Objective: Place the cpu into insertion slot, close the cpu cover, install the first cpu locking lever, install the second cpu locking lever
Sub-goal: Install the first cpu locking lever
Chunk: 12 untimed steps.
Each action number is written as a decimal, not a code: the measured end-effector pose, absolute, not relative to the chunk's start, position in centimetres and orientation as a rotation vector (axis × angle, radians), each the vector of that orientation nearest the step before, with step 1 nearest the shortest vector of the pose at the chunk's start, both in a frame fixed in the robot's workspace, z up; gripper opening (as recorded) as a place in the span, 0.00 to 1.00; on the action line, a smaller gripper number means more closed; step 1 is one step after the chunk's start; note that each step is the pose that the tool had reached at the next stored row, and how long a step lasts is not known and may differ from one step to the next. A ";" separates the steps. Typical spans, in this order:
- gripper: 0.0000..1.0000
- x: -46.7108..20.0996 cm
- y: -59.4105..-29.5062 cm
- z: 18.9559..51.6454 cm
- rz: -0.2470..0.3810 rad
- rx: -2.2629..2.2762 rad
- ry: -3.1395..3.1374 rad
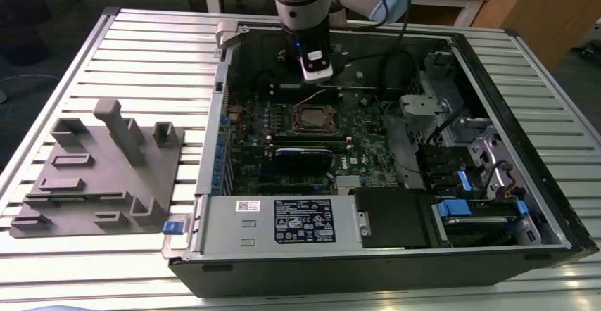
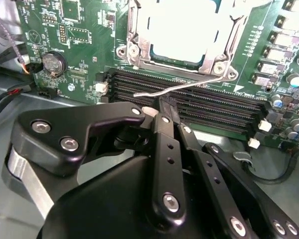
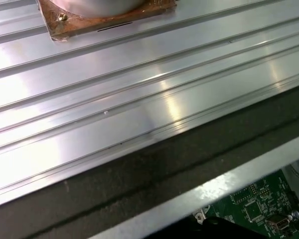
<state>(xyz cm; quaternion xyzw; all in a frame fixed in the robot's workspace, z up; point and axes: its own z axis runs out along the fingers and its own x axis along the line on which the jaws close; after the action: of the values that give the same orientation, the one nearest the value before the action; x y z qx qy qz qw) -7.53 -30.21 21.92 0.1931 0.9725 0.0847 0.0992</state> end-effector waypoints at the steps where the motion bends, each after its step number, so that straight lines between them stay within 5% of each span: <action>1: 0.11 -7.5 -30.2 22.0 0.251 0.571 2.876; 12: 0.11 -7.5 -30.3 23.1 0.251 0.571 2.876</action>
<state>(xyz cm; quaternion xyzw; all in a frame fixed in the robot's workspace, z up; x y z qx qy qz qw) -7.53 -30.29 23.08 0.1931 0.9725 0.0848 0.0993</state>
